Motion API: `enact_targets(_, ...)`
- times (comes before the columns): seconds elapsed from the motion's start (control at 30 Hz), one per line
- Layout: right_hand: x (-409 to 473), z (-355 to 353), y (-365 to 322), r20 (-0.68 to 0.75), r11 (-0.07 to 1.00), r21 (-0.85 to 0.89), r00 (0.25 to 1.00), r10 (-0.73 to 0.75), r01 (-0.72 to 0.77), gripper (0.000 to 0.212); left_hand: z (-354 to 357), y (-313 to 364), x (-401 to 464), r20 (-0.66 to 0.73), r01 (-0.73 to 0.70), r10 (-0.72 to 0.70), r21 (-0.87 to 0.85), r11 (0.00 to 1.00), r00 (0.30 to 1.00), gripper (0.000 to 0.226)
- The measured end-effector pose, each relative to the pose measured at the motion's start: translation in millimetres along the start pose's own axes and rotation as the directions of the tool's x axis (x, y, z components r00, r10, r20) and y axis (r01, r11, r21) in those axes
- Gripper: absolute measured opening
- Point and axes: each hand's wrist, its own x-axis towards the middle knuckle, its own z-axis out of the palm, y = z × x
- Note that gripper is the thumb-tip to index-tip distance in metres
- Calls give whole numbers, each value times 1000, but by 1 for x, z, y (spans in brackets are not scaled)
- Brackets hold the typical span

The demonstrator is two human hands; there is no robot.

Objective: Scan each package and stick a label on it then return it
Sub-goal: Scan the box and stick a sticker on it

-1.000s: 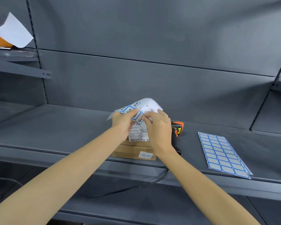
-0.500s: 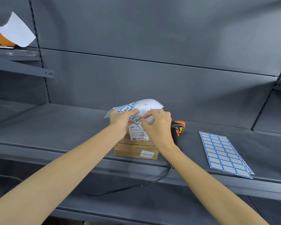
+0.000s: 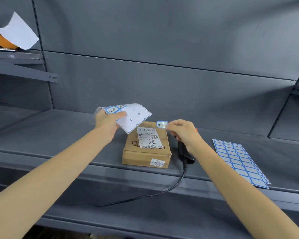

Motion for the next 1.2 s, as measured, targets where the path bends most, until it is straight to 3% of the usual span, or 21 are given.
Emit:
enact_targets(0.1,2,-2,1,134,987,-113,983,126,-112,11,-11,4,4,16,-3,3,25,1000,1000,40)
enact_targets(0.27,7,7,-3,163,932,-352,975,149,-84,10,-15,2,6,29,28,-29,52,998,999,60)
enact_targets(0.3,7,10,-5,151,907,-417,978,141,-66,3,-15,1,6,34,31,-33,56,998,999,60)
enact_targets(0.4,12,16,-7,127,779,-627,985,119,-13,28,-15,-1,4,40,41,-44,68,997,998,57)
enact_targets(0.5,12,18,-5,114,697,-716,989,95,16,23,-15,-3,4,40,47,-50,77,996,998,56)
enact_targets(0.67,16,14,7,129,564,-809,986,-103,165,33,-15,-4,4,50,47,-52,87,995,997,56)
enact_targets(0.77,10,12,20,311,390,-807,881,-355,443,31,-16,-5,4,52,51,-56,83,995,997,58)
enact_targets(0.83,4,10,29,434,278,-788,816,-381,549,42,-17,-4,5,50,49,-53,88,995,997,58)
enact_targets(0.93,3,5,28,482,309,-768,824,-297,561,44,-17,-4,5,49,46,-51,90,995,998,58)
enact_targets(1.07,8,3,25,544,259,-779,821,-172,571,52,-16,-4,3,54,47,-53,94,994,997,59)
enact_targets(1.13,9,1,24,523,397,-751,842,-130,528,58,-15,-3,2,58,44,-49,84,995,997,60)
enact_targets(1.2,10,-2,20,462,615,-647,874,-153,450,55,-15,-1,1,80,44,-48,60,997,996,62)
